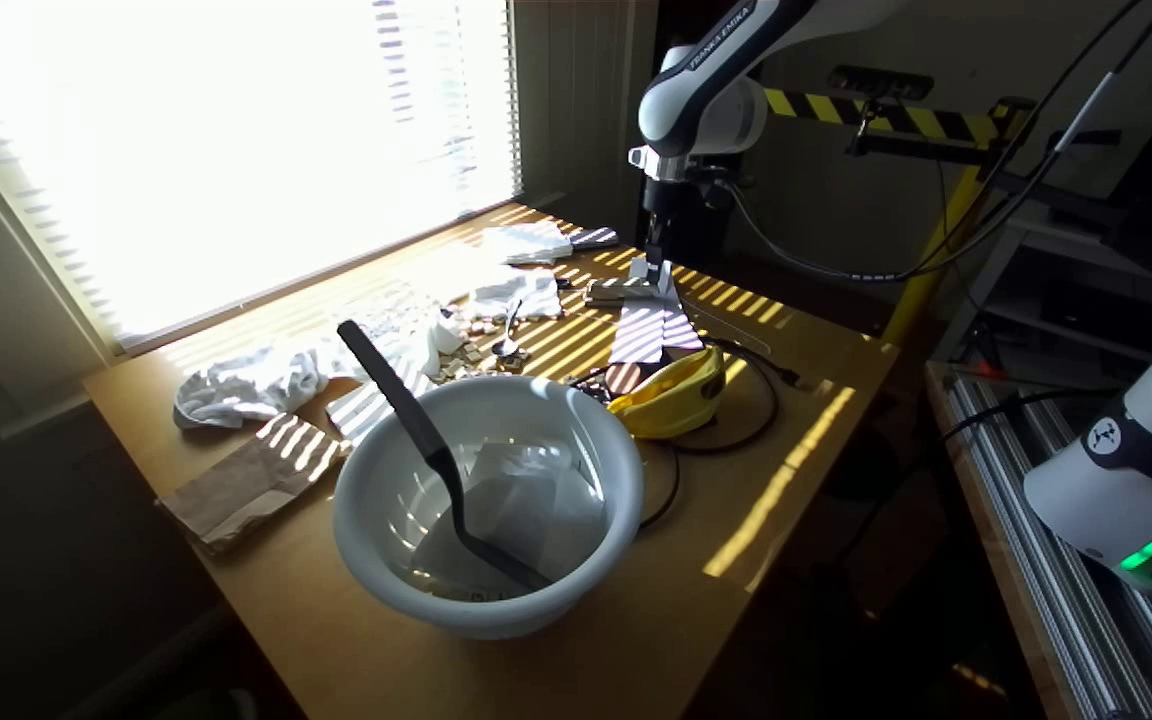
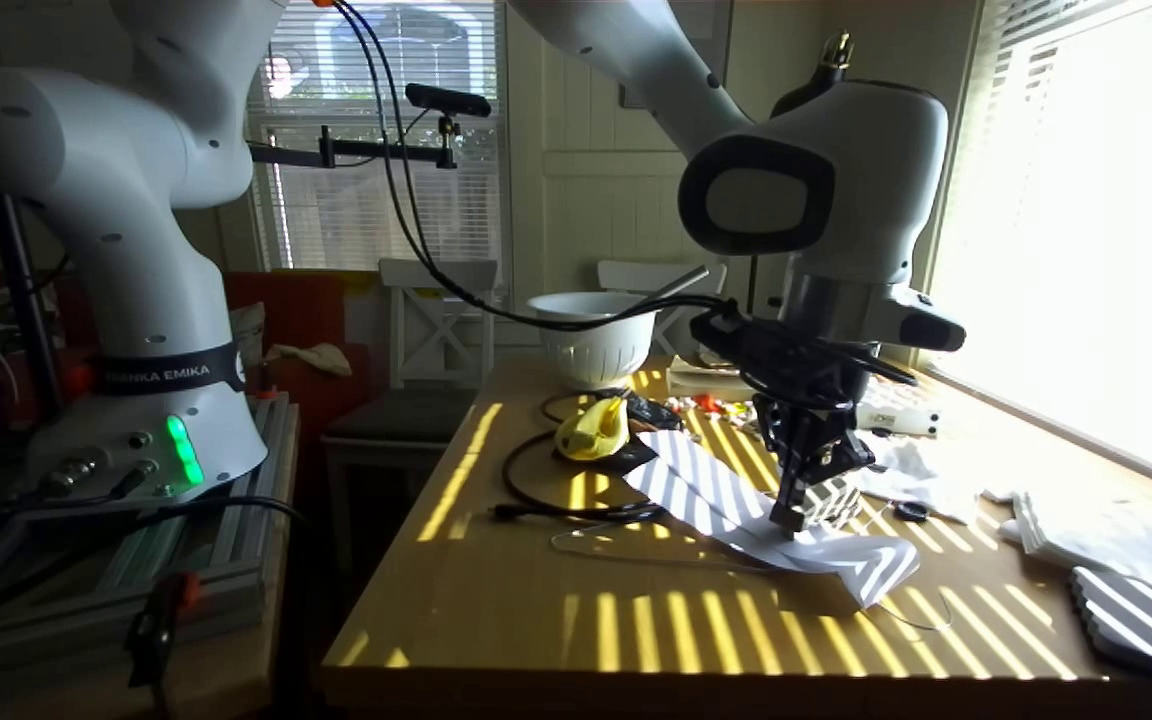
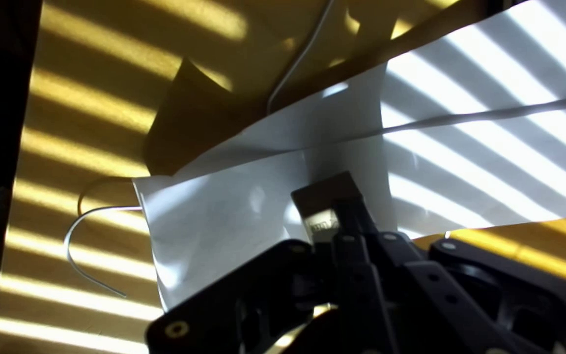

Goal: Turn the stapler, then pick up the paper from the table and staple it

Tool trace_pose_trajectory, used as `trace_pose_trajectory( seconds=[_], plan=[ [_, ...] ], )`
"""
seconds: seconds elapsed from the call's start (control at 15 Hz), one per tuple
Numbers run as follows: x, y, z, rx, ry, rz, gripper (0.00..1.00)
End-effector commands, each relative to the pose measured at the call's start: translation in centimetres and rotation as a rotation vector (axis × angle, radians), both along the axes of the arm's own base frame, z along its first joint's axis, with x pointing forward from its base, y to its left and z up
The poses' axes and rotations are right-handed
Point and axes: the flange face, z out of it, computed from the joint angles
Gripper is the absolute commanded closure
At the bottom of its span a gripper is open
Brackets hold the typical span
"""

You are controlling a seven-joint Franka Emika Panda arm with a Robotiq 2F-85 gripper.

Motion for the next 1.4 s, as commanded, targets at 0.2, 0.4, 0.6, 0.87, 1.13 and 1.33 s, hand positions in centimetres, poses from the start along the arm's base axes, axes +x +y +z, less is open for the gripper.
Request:
trace_pose_trajectory(
  seconds=[0.2,0.4,0.6,0.87,1.13,1.33],
  plan=[
    [-1.4,1.2,-7.1,0.065,0.108,-0.023,1.0],
    [-0.9,0.8,-7.1,0.059,0.06,-0.031,1.0],
    [-1.3,0.4,-5.2,0.055,0.038,-0.022,1.0],
    [-1.4,0.8,-0.6,0.073,-0.02,0.024,1.0],
    [-2.0,0.1,4.6,0.061,-0.085,0.095,1.0],
    [-2.4,0.0,7.2,0.041,-0.129,0.107,1.0]
  ],
)
